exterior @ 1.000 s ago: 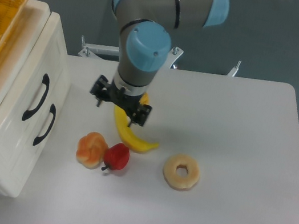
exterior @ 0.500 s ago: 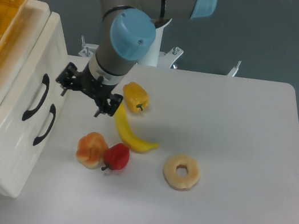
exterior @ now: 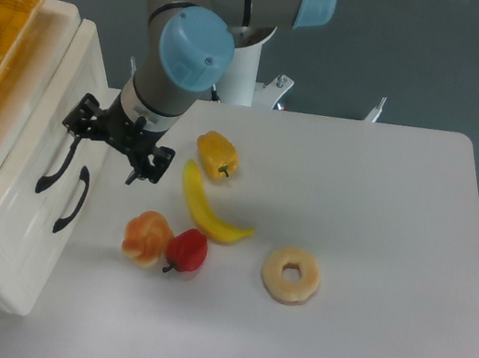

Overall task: Slide open the top white drawer
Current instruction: 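Lower the gripper and hook the upper drawer's black handle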

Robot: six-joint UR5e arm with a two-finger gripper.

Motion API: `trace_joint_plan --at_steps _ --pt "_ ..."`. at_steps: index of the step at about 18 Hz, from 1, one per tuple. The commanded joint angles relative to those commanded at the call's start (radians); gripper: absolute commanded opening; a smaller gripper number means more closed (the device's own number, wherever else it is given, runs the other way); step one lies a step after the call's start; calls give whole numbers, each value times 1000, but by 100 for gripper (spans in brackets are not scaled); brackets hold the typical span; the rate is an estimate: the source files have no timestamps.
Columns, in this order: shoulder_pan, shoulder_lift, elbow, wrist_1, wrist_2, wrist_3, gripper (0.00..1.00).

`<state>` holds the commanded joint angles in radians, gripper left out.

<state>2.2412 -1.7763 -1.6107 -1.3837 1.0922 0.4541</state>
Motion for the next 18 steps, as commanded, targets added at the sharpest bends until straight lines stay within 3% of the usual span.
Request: trace_joint_plan --at_steps 18 --pt "-29 -49 0 11 3 -9 100"
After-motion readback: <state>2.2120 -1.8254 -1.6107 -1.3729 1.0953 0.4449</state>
